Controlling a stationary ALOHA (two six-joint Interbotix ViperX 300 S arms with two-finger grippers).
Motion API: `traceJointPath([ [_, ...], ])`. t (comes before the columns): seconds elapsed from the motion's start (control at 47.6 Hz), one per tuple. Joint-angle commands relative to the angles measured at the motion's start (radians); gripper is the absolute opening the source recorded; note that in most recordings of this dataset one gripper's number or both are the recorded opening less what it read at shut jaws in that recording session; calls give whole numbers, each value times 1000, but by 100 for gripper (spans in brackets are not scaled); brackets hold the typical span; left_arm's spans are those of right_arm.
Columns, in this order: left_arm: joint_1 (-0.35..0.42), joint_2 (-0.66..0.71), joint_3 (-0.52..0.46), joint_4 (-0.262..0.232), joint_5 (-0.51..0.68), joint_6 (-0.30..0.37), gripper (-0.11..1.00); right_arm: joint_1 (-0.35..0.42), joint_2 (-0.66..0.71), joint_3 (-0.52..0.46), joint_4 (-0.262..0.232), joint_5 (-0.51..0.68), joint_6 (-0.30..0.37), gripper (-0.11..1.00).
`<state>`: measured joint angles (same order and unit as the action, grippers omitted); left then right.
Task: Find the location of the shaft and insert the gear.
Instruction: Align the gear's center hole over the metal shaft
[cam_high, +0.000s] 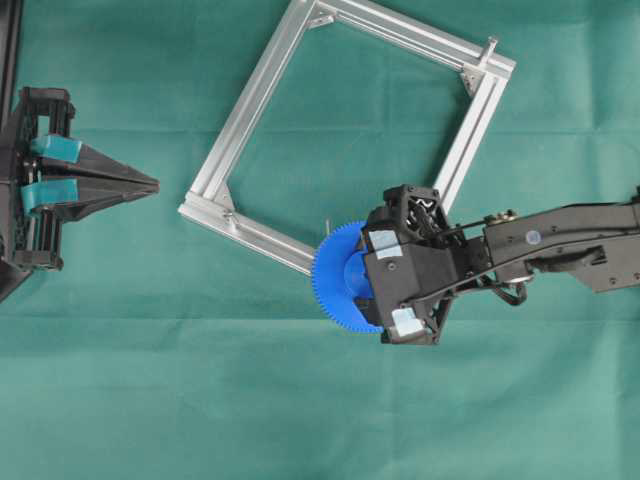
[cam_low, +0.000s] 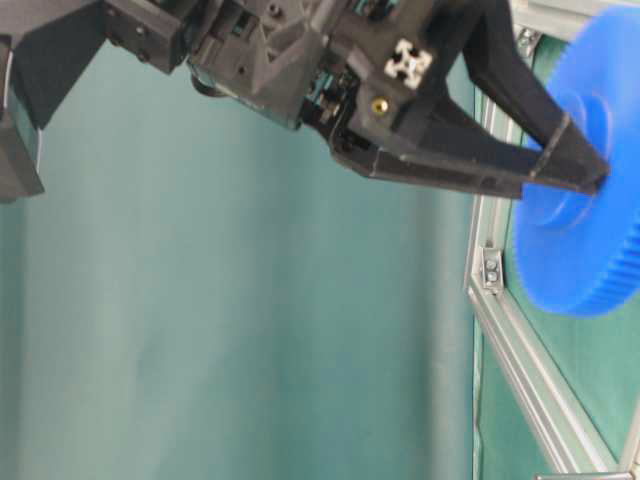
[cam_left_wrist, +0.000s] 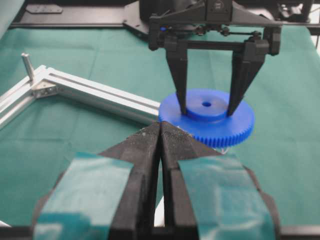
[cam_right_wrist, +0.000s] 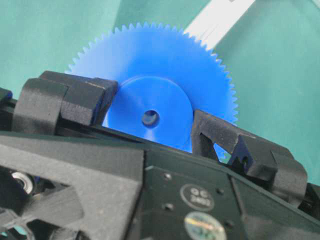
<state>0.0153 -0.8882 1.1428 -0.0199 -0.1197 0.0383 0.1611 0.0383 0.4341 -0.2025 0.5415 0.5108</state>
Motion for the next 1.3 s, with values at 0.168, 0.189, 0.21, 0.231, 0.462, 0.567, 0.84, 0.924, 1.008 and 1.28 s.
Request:
traceJointPath([
  [0.168,-2,6,-28,-3,-6,0,1,-3,-3,-32,-14,-6,-9,68],
  [0.189,0,5,-29,-2,-6,0,1,-5,-3,-32,-14,-6,-9,68],
  [0.21,0,6,-29,-2,-6,0,1,-6,-5,-32,-14,-6,-9,68],
  [0.231,0,6,-28,-2,-8,0,1,-8,-3,-32,-14,-6,-9,68],
  [0.462,0,6,-28,-2,-9,0,1,-12,-3,-32,-14,-6,-9,68],
  [0.567,-2,8,-28,-2,-9,0,1,-12,5,-32,-14,-2,-9,68],
  [0.84,0,6,-28,-2,-8,0,1,-12,25,-29,-14,-2,-6,68],
  [0.924,0,6,-28,-2,-8,0,1,-12,28,-29,-14,-2,-6,68],
  [1.008,0,6,-28,-2,-6,0,1,-12,28,-28,-12,-2,-6,68],
  [1.28,-2,6,-28,-2,-6,-2,1,-12,28,-32,-12,8,-6,68],
])
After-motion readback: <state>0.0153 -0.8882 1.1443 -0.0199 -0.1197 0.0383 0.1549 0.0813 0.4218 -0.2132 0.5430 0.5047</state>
